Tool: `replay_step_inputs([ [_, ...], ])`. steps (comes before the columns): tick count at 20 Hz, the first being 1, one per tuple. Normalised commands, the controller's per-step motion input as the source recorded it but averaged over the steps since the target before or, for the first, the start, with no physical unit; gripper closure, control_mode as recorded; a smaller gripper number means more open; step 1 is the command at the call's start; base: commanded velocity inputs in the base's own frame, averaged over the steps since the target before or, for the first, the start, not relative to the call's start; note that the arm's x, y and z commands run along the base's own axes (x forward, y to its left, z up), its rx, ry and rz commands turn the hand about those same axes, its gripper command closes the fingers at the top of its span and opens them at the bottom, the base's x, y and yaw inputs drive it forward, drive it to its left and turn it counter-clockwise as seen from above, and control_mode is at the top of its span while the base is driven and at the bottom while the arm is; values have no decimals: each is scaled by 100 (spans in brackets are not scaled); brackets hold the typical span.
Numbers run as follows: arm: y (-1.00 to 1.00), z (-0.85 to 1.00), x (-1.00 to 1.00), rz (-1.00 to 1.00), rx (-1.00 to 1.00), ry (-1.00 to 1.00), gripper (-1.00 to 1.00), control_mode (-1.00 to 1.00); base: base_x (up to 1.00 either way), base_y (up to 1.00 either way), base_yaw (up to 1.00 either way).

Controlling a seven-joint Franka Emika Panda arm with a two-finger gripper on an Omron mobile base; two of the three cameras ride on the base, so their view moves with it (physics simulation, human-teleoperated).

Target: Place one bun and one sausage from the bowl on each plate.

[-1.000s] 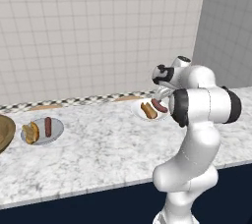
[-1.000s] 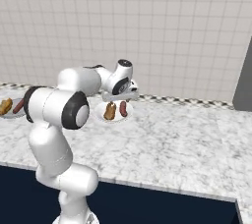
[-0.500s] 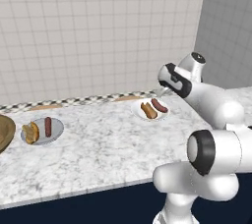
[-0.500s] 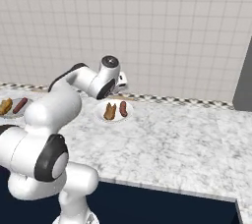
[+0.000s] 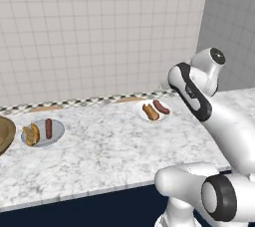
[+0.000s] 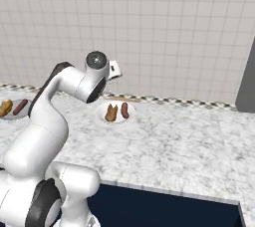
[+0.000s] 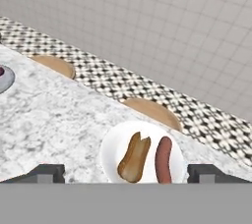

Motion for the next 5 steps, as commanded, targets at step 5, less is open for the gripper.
replay_step_inputs([
  [5,21,72,-48,0,1,-14,-100,-100,0,0,0],
])
